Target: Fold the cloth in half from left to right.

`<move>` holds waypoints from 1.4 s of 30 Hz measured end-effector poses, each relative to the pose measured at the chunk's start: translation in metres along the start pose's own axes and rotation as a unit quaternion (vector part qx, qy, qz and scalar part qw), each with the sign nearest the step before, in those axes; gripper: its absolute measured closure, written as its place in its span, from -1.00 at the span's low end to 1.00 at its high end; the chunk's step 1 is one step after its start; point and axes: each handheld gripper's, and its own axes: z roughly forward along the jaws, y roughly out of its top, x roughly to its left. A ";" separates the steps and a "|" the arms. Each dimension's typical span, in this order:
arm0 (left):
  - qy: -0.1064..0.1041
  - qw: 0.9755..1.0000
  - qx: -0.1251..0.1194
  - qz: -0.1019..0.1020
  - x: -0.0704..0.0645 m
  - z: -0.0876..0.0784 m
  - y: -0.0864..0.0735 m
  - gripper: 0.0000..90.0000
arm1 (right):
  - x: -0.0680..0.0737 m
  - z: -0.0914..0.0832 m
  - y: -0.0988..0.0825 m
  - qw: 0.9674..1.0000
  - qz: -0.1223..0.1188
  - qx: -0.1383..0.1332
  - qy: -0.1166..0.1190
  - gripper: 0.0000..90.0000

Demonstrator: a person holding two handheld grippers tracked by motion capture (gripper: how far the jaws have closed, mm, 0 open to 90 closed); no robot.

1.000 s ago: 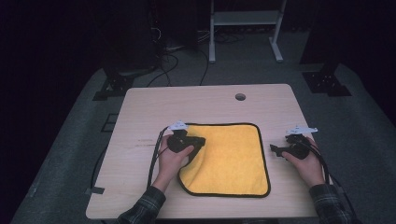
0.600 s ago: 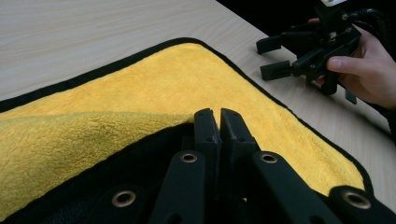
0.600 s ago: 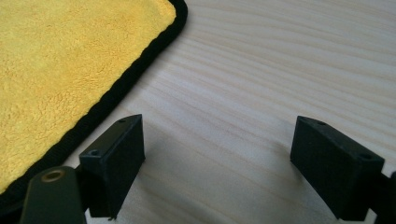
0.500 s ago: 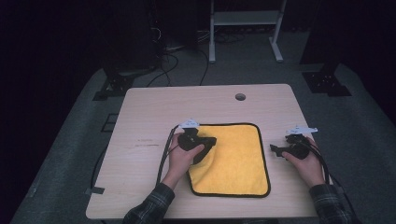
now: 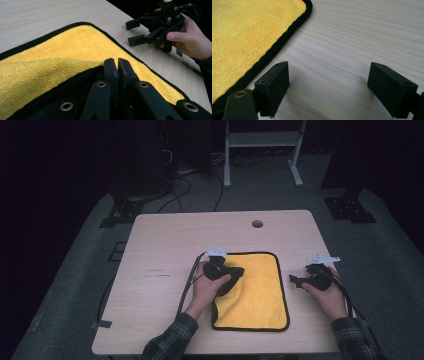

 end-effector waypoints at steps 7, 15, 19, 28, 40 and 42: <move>-0.011 1.000 -0.002 0.000 -0.004 0.012 0.005 0.91 | 0.000 0.000 0.000 1.000 0.000 0.000 0.000 -0.64; -0.028 1.000 0.002 0.001 -0.010 0.030 0.009 0.91 | 0.000 0.000 0.000 1.000 0.000 0.000 0.000 -0.64; -0.038 0.999 0.007 -0.001 -0.014 0.044 0.010 0.91 | 0.000 0.000 0.000 1.000 0.000 0.000 0.000 -0.64; -0.056 0.998 0.011 0.001 -0.022 0.063 0.018 0.91 | 0.000 0.000 0.000 1.000 0.000 0.000 0.000 -0.64; -0.065 0.998 0.017 -0.011 -0.024 0.089 0.021 0.91 | 0.000 0.000 0.000 1.000 -0.001 0.000 0.002 -0.64; -0.066 0.998 0.017 -0.011 -0.025 0.093 0.022 0.91 | 0.000 0.000 0.000 1.000 -0.002 0.001 0.002 -0.64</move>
